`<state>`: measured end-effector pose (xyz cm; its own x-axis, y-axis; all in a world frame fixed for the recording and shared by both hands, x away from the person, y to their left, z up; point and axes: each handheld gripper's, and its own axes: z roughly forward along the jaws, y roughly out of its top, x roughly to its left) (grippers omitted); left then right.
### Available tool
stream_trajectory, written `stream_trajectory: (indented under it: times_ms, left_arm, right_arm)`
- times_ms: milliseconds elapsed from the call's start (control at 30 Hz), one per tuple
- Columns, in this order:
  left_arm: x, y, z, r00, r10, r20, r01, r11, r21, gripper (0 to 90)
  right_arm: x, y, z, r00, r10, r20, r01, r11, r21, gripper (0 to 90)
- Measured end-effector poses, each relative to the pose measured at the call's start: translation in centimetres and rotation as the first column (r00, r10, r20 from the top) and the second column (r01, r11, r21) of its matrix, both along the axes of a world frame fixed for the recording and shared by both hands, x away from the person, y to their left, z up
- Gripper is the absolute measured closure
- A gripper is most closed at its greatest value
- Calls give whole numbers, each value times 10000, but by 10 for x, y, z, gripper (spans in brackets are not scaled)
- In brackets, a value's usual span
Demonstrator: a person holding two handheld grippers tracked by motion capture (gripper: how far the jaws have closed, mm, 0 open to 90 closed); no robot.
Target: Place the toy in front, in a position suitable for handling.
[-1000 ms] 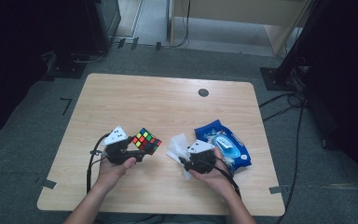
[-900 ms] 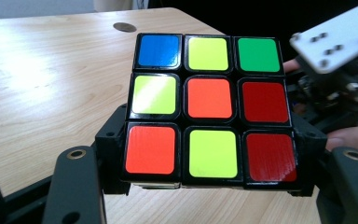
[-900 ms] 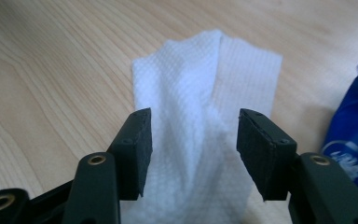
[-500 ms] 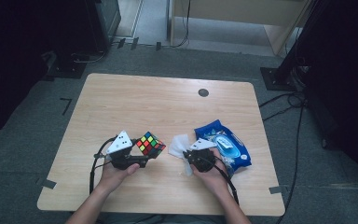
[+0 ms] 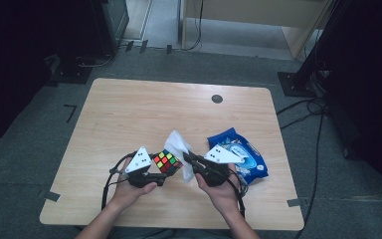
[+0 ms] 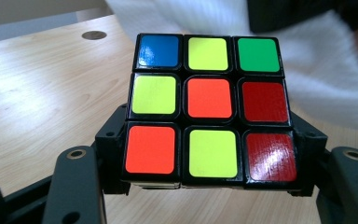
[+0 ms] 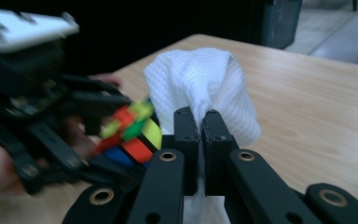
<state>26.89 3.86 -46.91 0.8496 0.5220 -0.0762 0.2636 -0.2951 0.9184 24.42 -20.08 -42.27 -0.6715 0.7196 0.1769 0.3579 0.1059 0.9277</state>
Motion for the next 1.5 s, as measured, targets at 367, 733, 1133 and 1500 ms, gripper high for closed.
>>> stream_trajectory:
  times_ms: [367, 733, 1133, 1500]
  left_arm:
    - [-9, -6, 3, 9990, -328, 312, 331, 9994, -85, 342]
    - [-8, 2, 13, 9993, -144, 351, 169, 9973, -715, 342]
    - [-4, 3, 7, 9993, 40, 382, -25, 9992, -390, 342]
    - [-11, -4, 10, 9983, -181, 546, 204, 9990, -410, 342]
  right_arm:
    - [3, 6, -6, 9977, 101, -665, -41, 9959, 901, 879]
    - [14, 6, -35, 9896, -460, -1361, 427, 9987, -272, 872]
    - [0, -4, 3, 9994, -297, -175, 310, 9967, 749, 875]
    - [-1, 1, 1, 9973, 42, -728, 57, 9908, 1352, 878]
